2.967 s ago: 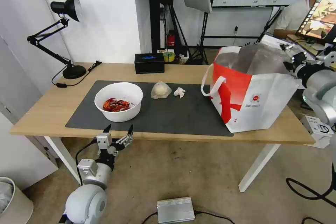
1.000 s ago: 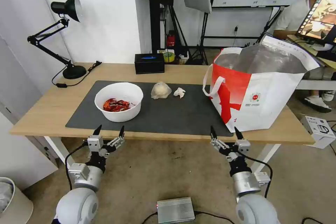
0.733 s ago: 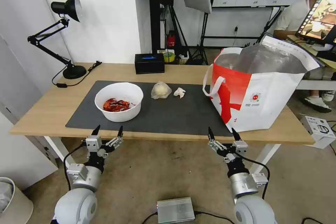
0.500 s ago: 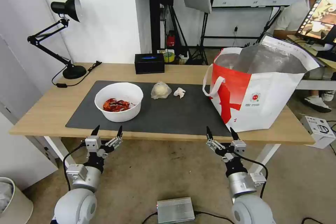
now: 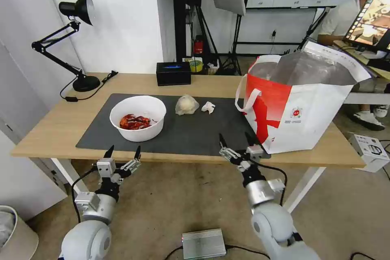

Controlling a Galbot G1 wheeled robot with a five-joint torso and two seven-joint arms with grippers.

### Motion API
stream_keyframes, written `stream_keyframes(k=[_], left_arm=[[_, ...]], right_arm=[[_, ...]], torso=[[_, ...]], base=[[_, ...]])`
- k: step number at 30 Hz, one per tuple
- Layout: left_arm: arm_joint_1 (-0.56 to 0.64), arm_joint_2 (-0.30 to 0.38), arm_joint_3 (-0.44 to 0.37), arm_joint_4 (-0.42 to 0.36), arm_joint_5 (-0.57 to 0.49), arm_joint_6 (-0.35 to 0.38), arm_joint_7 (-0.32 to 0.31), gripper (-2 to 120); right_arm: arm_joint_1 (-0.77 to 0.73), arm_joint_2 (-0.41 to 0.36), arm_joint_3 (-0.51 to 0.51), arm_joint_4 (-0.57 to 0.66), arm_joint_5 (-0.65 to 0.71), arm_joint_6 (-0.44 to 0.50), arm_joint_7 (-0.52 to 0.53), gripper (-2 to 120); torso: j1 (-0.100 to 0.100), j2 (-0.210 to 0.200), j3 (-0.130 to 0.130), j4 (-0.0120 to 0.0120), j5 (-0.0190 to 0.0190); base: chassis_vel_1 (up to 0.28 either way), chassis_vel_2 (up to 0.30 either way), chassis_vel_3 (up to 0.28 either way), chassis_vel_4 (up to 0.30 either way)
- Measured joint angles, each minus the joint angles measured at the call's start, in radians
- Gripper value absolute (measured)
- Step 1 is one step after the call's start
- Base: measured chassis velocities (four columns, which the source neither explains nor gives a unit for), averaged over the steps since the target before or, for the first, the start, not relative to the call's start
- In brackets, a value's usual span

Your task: Pick up the trash from the table and place it into the takeout bag.

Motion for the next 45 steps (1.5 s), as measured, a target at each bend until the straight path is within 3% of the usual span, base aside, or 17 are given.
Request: stream_keyframes(k=[7,25,30,37,45], left_arm=[[-0.004,-0.002,-0.011,0.001,-0.013,-0.001,0.000,100],[-0.012,0.003,-0.019,0.028,-0.028,-0.001,0.002,100],[-0.017,0.006,-0.014,0.036,-0.028,-0.001,0.003,100],[-0.017,0.005,-0.010,0.045,-0.023,-0.001,0.003,100],[-0.010,0.003,-0.002,0.048,-0.016,-0.003,0.005,100]], right_arm=[[0.179,-0.016,-0.058,-0.129,0.037,-0.002,0.009,100],[0.650,0.062,-0.215,-0.571,0.160,-0.035,0.057,100],[0.714,0.063,-0.229,-0.639,0.209,-0.056,0.065,100],[0.794,0.060,-0.260,-0.713,0.273,-0.131,0.078,100],[0.826,0.069,-0.278,-0.744,0.323,-0.299,0.116,100]], torso=[[0.000,0.000,0.000,0.0001,-0.0001],[0.000,0.000,0.000,0.0000,-0.0001],[0.000,0.000,0.000,-0.0001,-0.0001],[0.000,0.000,0.000,-0.0001,-0.0001],[0.000,0.000,0.000,-0.0001,0.0000]], base=[[0.000,0.000,0.000,0.000],[0.000,0.000,0.000,0.000],[0.000,0.000,0.000,0.000],[0.000,0.000,0.000,0.000],[0.000,0.000,0.000,0.000]])
